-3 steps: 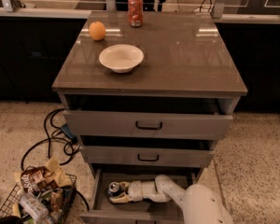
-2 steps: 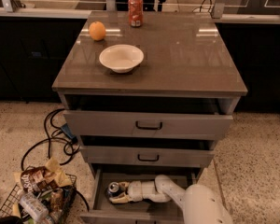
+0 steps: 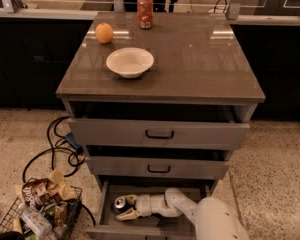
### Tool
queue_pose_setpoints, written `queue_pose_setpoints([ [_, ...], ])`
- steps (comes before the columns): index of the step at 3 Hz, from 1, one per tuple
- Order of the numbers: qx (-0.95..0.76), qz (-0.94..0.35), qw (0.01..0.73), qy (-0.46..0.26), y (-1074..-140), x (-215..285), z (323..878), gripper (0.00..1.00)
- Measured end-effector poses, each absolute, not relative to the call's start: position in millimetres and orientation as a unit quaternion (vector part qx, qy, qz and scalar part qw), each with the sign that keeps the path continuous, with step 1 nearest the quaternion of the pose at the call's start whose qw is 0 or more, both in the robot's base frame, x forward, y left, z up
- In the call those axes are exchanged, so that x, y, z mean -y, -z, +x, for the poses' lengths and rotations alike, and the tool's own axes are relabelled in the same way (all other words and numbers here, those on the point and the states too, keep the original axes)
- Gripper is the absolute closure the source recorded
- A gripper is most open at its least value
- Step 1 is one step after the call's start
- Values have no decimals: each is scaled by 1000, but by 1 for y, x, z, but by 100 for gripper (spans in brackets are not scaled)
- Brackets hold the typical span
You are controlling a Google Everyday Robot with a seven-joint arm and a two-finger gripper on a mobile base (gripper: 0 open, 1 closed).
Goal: Place pepsi can into bottom drawer
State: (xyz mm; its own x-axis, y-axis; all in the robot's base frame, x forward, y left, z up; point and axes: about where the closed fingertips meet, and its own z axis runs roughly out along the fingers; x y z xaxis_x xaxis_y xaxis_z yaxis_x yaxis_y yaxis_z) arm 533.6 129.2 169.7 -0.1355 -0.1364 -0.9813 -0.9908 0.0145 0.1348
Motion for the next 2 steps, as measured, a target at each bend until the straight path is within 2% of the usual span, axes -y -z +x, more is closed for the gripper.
queue_pose_setpoints([
  [1, -567, -497, 430, -497, -170, -131, 533, 0],
  [2, -567, -497, 430, -497, -170, -131, 533, 0],
])
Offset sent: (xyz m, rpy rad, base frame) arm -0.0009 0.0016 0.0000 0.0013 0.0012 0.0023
